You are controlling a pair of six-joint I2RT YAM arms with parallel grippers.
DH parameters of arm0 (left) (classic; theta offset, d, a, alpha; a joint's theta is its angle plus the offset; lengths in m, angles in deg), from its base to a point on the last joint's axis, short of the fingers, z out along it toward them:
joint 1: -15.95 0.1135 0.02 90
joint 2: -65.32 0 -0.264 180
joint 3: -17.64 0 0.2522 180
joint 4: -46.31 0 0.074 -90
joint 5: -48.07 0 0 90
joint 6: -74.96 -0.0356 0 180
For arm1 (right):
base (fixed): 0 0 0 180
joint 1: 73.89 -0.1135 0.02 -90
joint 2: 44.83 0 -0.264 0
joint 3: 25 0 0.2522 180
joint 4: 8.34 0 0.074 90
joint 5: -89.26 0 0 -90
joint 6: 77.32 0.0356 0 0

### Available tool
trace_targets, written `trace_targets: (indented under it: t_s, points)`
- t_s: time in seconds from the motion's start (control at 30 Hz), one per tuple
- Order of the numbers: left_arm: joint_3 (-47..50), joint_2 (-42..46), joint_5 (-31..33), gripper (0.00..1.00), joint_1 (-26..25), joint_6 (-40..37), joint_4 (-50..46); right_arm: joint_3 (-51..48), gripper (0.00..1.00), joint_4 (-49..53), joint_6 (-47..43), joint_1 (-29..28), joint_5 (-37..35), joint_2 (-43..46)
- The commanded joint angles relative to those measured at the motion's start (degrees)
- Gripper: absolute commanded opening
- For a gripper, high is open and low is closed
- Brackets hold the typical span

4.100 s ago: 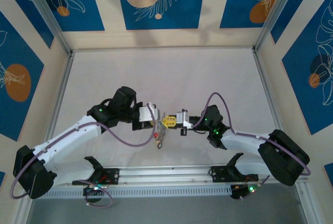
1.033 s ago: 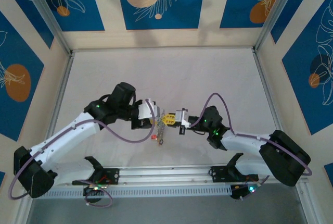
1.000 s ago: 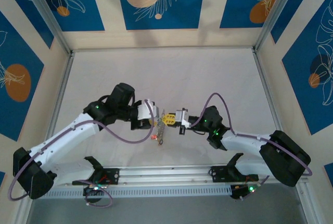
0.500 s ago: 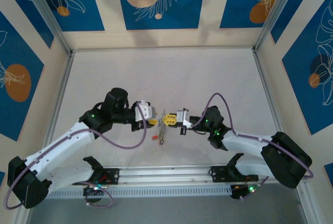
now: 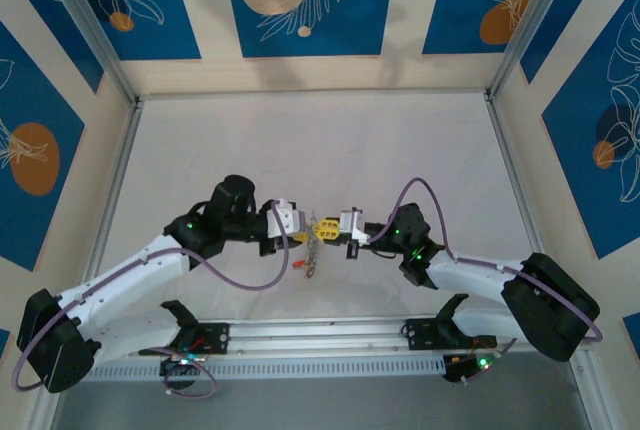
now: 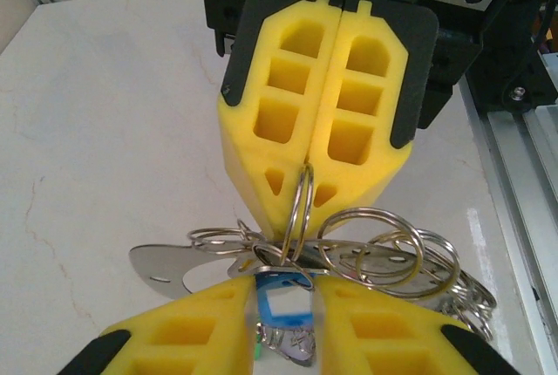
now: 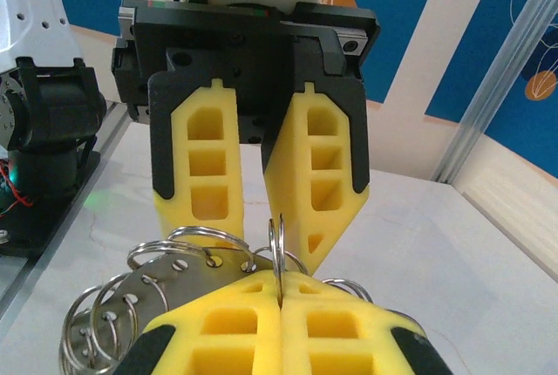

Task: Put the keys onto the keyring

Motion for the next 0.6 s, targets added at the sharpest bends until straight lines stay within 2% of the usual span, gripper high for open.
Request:
trace_targets:
  t_s: [0.0, 0.17, 0.3, 0.43, 0.57]
  points:
    - [-0.1, -0.3, -0.3, 0.23, -1.0, 1.6, 2.4, 1.4, 0.0, -2.3, 0.2, -0.4, -0.9, 1.1]
    - [0.5, 0.3, 0.8, 0.23, -1.8, 2.6, 4.3, 1.3, 0.0, -1.8, -0.3, -0.8, -1.6, 1.1]
    - [1.4, -0.1, 1.4, 0.27, -2.5, 3.4, 4.8, 1.1, 0.0, -2.0, -0.5, -0.9, -2.4, 1.6]
    - [5.2, 1.7, 3.2, 0.32, -2.6, 5.7, 7.6, 0.6, 0.0, -1.8, -1.2, -0.8, -1.4, 2.7]
    - [8.4, 5.1, 6.5, 0.4, -2.5, 6.7, 7.9, 0.0, 0.0, -1.7, -1.6, 0.4, 1.0, 3.7]
